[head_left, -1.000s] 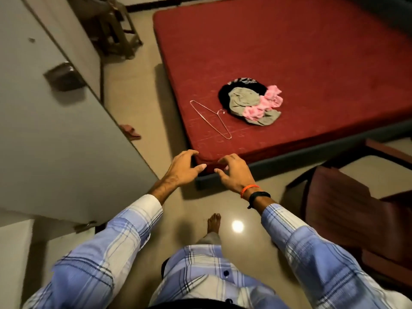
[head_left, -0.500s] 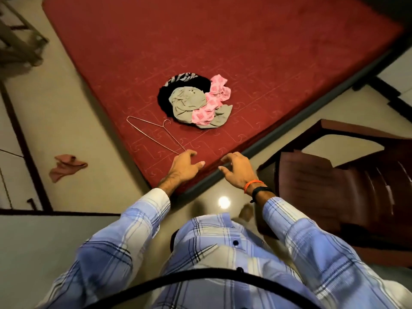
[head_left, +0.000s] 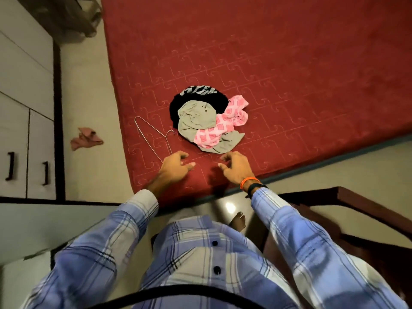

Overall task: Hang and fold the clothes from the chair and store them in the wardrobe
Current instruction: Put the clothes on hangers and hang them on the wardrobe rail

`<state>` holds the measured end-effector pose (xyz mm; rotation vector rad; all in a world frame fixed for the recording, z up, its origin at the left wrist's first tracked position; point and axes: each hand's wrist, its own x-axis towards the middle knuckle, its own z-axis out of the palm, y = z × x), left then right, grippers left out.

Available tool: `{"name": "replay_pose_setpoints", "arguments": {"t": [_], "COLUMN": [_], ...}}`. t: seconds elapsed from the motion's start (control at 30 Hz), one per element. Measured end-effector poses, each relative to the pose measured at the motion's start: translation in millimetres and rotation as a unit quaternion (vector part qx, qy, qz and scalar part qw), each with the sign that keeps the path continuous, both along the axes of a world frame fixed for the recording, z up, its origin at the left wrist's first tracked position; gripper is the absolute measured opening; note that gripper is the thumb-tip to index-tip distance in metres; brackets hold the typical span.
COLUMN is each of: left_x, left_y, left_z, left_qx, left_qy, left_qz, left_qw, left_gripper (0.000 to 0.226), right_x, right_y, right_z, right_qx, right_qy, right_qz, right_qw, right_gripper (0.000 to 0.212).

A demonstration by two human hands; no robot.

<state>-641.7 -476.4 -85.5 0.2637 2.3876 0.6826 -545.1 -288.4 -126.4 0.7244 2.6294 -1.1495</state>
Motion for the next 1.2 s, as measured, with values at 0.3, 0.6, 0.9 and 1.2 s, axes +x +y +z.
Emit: {"name": "replay_pose_setpoints", "arguments": {"t": [0.3, 0.6, 0.9, 1.2], "left_x": [-30.8, -107.5, -142.1, -155.0], "left_y": [57.9, 112.3, 133.7, 141.6], "left_z": [-15.9, -71.4, -175.1, -164.4], "left_qx": [-0.010, -0.014, -0.139, -0.014], "left_qy": [-0.008, -0.055, -0.060, 0.017], "left_qz": [-0.003, -0.046, -0.313, -0.179], "left_qw": [1.000, 0.997, 0.938, 0.984], "left_gripper": [0.049, 0.043, 0.052, 0.036], "right_x": [-52.5, -109.4, -161.8, -177.7], "right_y": [59.0, 89.7, 86.6, 91.7], "right_z": [-21.0, -51.8, -106.9, -110.0], "right_qx": [-0.016, -0.019, -0.052, -0.055], "right_qy": [-0.029, -0.116, -0.165, -0.166], "right_qz": [0.019, 0.005, -0.014, -0.016], "right_qw": [0.999, 0.993, 0.985, 0.984], "right_gripper": [0.017, 0.017, 0.014, 0.019]}}
